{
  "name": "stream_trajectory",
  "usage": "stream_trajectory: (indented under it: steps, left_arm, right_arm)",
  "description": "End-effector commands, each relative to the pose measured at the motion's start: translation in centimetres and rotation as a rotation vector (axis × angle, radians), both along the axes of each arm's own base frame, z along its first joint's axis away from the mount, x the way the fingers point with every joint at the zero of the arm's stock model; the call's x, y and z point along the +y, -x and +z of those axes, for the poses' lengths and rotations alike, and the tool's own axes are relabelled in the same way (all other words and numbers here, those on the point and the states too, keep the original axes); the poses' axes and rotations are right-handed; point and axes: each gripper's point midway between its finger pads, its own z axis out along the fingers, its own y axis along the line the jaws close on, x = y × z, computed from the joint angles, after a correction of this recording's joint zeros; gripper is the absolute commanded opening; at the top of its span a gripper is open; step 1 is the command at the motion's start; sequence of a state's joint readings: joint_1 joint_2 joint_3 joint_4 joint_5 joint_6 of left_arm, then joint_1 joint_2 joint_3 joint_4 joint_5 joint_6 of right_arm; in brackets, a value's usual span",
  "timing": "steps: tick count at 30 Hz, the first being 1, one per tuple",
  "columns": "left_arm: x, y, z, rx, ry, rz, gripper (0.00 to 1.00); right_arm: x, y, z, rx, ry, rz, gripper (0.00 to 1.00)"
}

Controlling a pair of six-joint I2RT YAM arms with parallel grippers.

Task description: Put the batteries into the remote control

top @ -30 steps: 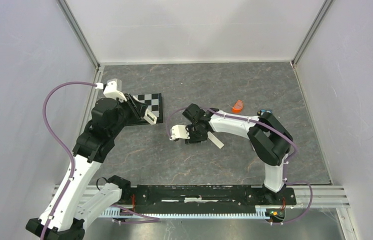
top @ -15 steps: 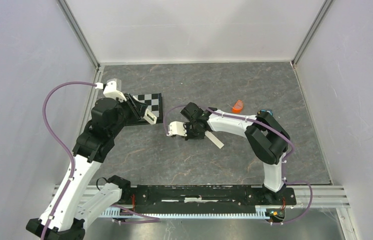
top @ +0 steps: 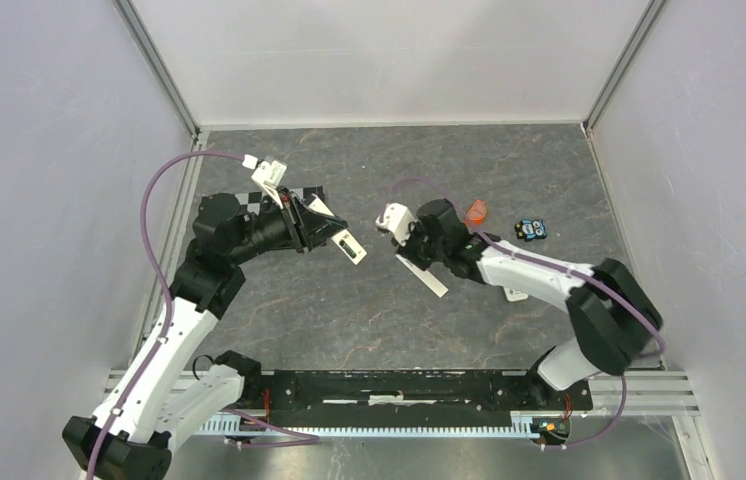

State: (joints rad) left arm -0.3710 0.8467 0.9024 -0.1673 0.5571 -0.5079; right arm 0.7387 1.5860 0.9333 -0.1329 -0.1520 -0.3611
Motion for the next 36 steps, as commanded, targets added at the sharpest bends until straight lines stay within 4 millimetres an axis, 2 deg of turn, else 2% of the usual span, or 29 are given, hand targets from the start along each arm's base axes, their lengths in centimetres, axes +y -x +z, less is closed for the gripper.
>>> stream_trajectory:
  steps: [1,8,14,17,20,24,26,27,28,31,33,36]
  left_arm:
    - [-1.3,2.6,3.4,-0.177,0.075,-0.170,0.02]
    - [-1.5,3.0,3.0,-0.172,0.082,-0.197,0.02]
    - [-1.5,3.0,2.4,-0.148,0.092,-0.193,0.02]
    - [-1.5,3.0,2.3,-0.143,0.093,-0.189,0.02]
    - [-1.3,2.5,2.1,-0.133,0.088,-0.153,0.02]
    - [-0.2,1.3,1.4,-0.109,0.060,-0.046,0.02]
    - [0.2,0.7,1.0,-0.098,0.049,0.000,0.02]
    - [0.4,0.4,0.9,-0.091,0.045,0.018,0.02]
    - [0.5,0.3,0.7,-0.086,0.043,0.030,0.02]
    - [0.7,-0.1,0.4,-0.067,0.041,0.052,0.02]
    - [0.7,-0.2,0.3,-0.058,0.042,0.057,0.02]
    - [0.7,-0.2,0.0,-0.044,0.044,0.060,0.02]
  right_arm:
    - [1.3,-1.7,6.6,-0.115,-0.313,-0.153,0.00]
    - [0.5,-1.5,10.4,-0.160,-0.436,-0.229,0.00]
    - [0.5,-0.4,14.1,-0.183,-0.565,-0.220,0.00]
    - [0.8,0.1,15.0,-0.165,-0.608,-0.209,0.00]
    - [0.7,-0.3,14.6,-0.146,-0.584,-0.245,0.01]
    - [-1.0,-1.8,11.6,-0.053,-0.511,-0.466,0.00]
    - [-2.1,-1.9,9.4,0.009,-0.478,-0.593,0.00]
    - [-2.9,-2.3,8.6,0.021,-0.472,-0.677,0.00]
    - [-4.0,-2.1,6.9,0.053,-0.432,-0.762,0.00]
    - [-8.1,-2.0,3.4,0.082,-0.324,-1.071,0.00]
    - [-10.0,-1.5,1.5,0.103,-0.304,-1.211,0.00]
    - [-11.7,-0.5,-0.8,0.153,-0.363,-1.361,0.00]
